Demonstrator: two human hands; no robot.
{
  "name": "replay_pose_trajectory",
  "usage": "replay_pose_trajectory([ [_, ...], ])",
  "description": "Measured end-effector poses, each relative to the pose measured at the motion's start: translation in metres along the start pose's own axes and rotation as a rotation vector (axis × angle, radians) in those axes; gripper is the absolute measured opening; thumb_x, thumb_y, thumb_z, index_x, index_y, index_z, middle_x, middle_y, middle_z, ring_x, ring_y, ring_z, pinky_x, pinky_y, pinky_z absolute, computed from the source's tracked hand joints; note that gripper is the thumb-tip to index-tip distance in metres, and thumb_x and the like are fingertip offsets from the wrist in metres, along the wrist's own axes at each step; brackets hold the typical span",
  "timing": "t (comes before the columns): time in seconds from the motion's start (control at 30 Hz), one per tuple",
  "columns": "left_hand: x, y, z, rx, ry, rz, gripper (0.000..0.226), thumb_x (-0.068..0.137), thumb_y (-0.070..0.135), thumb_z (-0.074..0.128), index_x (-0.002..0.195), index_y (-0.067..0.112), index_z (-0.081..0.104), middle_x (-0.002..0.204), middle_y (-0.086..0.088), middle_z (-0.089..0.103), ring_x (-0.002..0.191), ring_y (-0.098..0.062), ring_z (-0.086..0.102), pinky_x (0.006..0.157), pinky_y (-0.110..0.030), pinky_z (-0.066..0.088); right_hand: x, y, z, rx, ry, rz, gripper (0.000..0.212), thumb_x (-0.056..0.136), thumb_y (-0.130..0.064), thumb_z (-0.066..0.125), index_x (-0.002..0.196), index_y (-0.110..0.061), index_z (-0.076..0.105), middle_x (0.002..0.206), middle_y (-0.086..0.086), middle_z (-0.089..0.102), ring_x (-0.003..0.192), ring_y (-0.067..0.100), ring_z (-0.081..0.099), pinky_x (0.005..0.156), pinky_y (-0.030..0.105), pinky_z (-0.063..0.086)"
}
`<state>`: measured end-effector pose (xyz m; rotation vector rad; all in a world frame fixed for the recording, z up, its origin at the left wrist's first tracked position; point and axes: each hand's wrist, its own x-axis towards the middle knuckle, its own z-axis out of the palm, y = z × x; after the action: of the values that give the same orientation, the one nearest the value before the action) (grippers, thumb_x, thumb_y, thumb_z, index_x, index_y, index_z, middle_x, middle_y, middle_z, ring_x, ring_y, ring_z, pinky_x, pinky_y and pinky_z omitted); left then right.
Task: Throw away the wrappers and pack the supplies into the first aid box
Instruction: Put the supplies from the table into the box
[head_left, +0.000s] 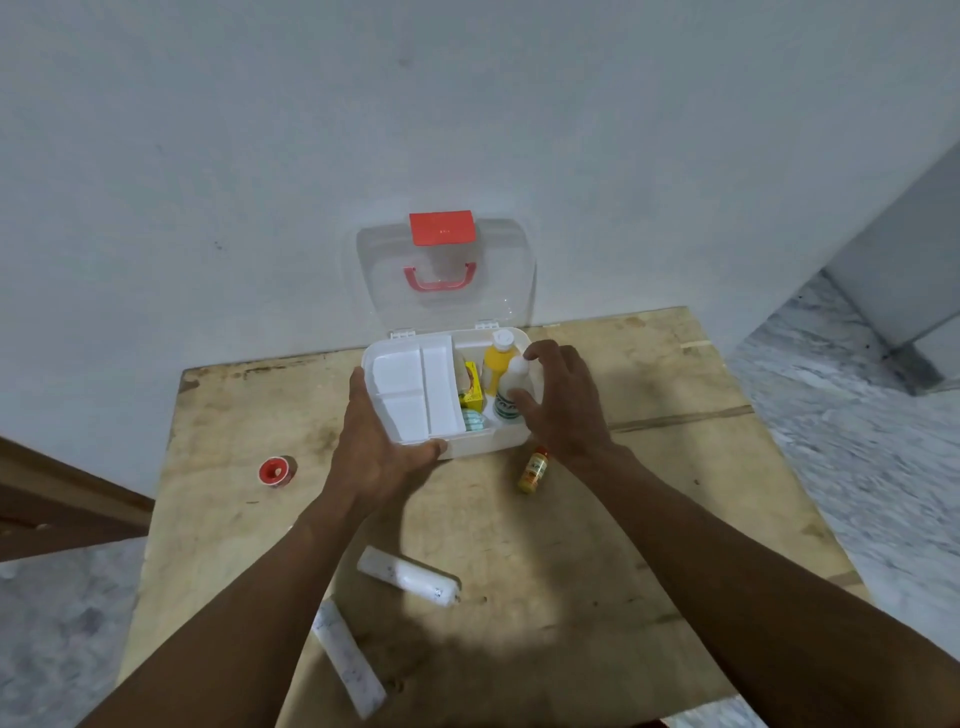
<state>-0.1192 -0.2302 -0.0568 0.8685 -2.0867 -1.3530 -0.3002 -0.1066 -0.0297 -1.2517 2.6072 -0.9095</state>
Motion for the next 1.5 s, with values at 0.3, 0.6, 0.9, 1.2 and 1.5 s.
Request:
replay_pose_trajectory([
  [0.3, 0.003, -0.010, -0.004, 0.022, -0.008, 0.008, 0.100, 0.053, 0.029, 0.089, 0.133, 0.020, 0.030, 0.118, 0.014, 0.045, 0.107, 0.009, 0.047, 0.078, -0.003, 0.041, -0.039, 0.002, -0.011, 0.018, 0.128, 0.243, 0.026, 0.089, -0.010, 0.060, 0.115, -0.010, 0.056, 0.110, 0.012, 0.059, 0.095, 0.030, 0.061, 0.081, 0.038, 0.047],
  [0.6, 0.008, -0.020, -0.003, 0.053, 0.007, 0.004, 0.101, 0.054, 0.015, 0.095, 0.133, 0.012, 0.031, 0.121, 0.007, 0.043, 0.110, -0.005, 0.047, 0.077, 0.001, 0.035, -0.054, 0.002, -0.001, -0.004, -0.109, 0.547, 0.033, 0.092, -0.023, 0.061, 0.120, -0.008, 0.053, 0.119, 0.013, 0.064, 0.114, 0.033, 0.057, 0.088, 0.036, 0.044],
  [0.9, 0.003, -0.007, -0.003, 0.021, -0.006, -0.008, 0.099, 0.052, 0.028, 0.088, 0.131, 0.027, 0.028, 0.119, 0.021, 0.044, 0.106, 0.022, 0.044, 0.079, 0.004, 0.038, -0.038, 0.013, 0.014, -0.005, -0.318, 0.626, 0.039, 0.092, -0.027, 0.058, 0.122, -0.005, 0.046, 0.122, 0.019, 0.060, 0.116, 0.037, 0.056, 0.089, 0.038, 0.046],
  [1.2, 0.001, -0.004, -0.002, 0.012, -0.006, 0.008, 0.096, 0.054, 0.026, 0.087, 0.130, 0.025, 0.029, 0.116, 0.025, 0.042, 0.105, 0.023, 0.044, 0.077, 0.005, 0.039, -0.043, 0.011, 0.009, 0.073, -0.280, 0.617, 0.024, 0.083, -0.019, 0.061, 0.105, -0.013, 0.052, 0.102, 0.010, 0.066, 0.101, 0.033, 0.061, 0.086, 0.039, 0.051],
  [1.5, 0.000, -0.004, -0.003, -0.001, 0.010, -0.019, 0.094, 0.050, 0.024, 0.085, 0.125, 0.027, 0.030, 0.118, 0.009, 0.047, 0.101, 0.019, 0.047, 0.075, -0.003, 0.040, -0.070, -0.012, -0.014, 0.223, 0.137, 0.482, 0.030, 0.076, -0.021, 0.067, 0.093, -0.030, 0.044, 0.074, -0.006, 0.069, 0.071, 0.024, 0.070, 0.075, 0.043, 0.058],
])
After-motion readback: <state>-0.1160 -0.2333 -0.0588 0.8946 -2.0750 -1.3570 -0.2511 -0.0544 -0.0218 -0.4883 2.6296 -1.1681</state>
